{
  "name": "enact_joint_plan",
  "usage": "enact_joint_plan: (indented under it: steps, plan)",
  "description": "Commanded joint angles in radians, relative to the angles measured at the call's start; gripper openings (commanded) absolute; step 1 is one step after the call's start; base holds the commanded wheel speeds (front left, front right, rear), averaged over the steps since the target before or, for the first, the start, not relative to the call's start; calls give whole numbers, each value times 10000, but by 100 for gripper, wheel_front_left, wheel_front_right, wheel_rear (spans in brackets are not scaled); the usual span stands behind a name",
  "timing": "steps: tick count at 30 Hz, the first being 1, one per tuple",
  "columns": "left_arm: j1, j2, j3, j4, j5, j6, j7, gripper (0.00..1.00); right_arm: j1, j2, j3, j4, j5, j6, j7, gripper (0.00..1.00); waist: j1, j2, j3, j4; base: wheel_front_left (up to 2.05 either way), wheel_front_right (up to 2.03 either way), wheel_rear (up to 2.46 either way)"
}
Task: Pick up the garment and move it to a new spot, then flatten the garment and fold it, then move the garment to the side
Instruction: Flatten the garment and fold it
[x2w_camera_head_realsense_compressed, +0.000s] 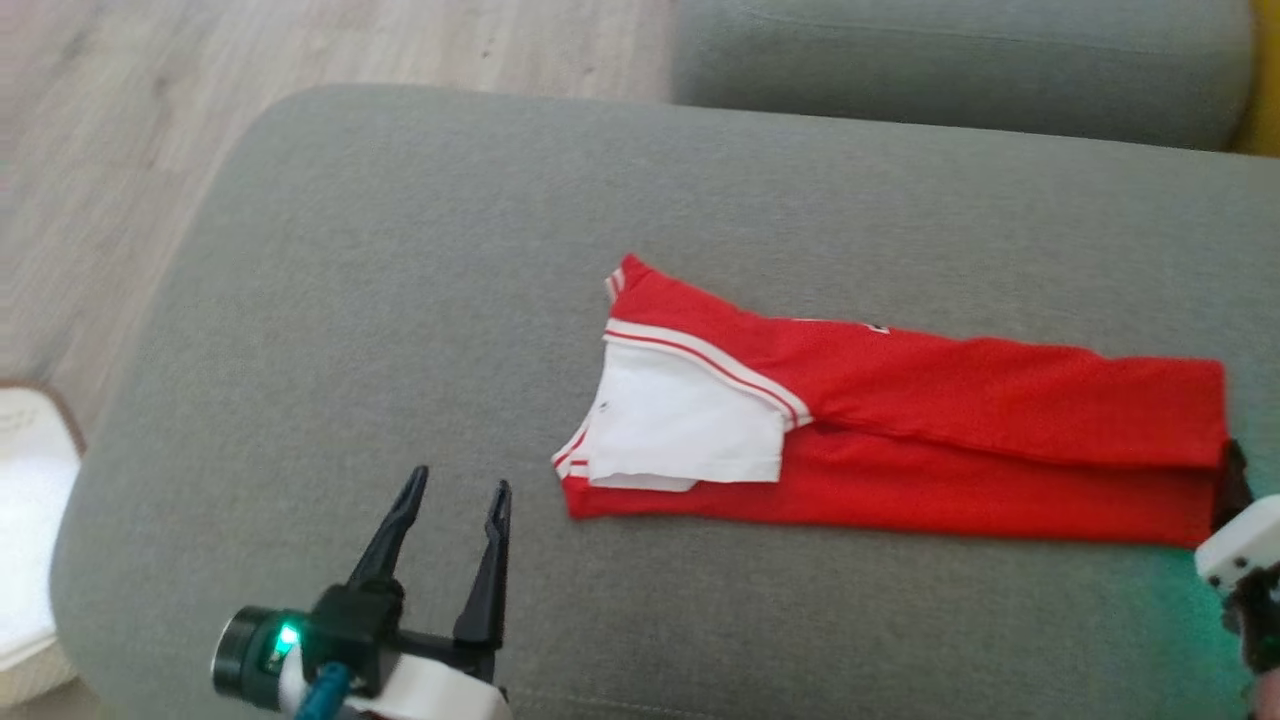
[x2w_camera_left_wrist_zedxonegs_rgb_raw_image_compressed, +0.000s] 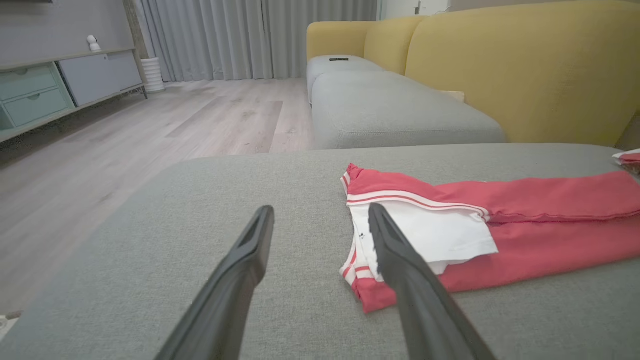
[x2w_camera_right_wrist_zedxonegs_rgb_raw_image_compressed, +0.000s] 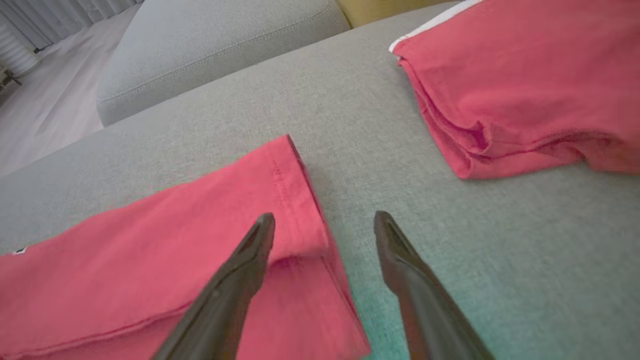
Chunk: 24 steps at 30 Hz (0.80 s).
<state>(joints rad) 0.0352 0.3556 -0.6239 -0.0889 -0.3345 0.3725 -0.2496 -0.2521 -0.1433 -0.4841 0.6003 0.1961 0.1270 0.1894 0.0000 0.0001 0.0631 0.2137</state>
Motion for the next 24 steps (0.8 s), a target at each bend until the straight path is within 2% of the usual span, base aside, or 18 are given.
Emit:
enact_joint_plan:
  steps: [1, 6, 11, 12, 14, 15, 16, 19, 24]
  plan:
    - [-349, 36, 505, -268, 243, -80, -122, 100, -410, -314, 83, -164, -131, 37, -127, 100, 0, -1, 187, 243, 0, 0, 0]
    - [-236, -379, 713, -199, 938, -535, -122, 100, -732, -501, -596, 642, -648, 37, -129, 100, 0, -1, 369, 535, 0, 0, 0]
    - [-60, -741, 942, -147, 1394, -797, -122, 100, -699, -500, -811, 1379, -919, 37, 191, 100, 0, -1, 419, 637, 0, 0, 0]
    - [14, -862, 1044, -116, 1509, -890, -122, 100, -706, -435, -789, 1568, -834, 37, 344, 76, 0, -1, 419, 637, 0, 0, 0]
    - [88, -929, 1148, -63, 1642, -974, -122, 100, -721, -354, -638, 1656, -658, 37, 537, 39, 0, -1, 412, 585, 0, 0, 0]
    - [118, -949, 1195, -30, 1714, -1013, -122, 100, -717, -337, -517, 1658, -564, 37, 614, 16, 0, -1, 401, 553, 0, 0, 0]
    - [143, -970, 1244, -4, 1782, -1048, -122, 100, -698, -350, -366, 1627, -480, 37, 644, 0, 0, -1, 388, 521, 0, 0, 0]
    - [185, -1005, 1352, 67, 2010, -1153, -122, 100, -605, -521, 55, 1409, -269, 37, 557, 0, 0, -1, 331, 409, 0, 0, 0]
    - [245, -1128, 1487, 159, 2209, -1311, -122, 100, -556, -1168, 471, 1046, -361, 37, 234, 0, 0, -1, 190, 281, 0, 0, 0]
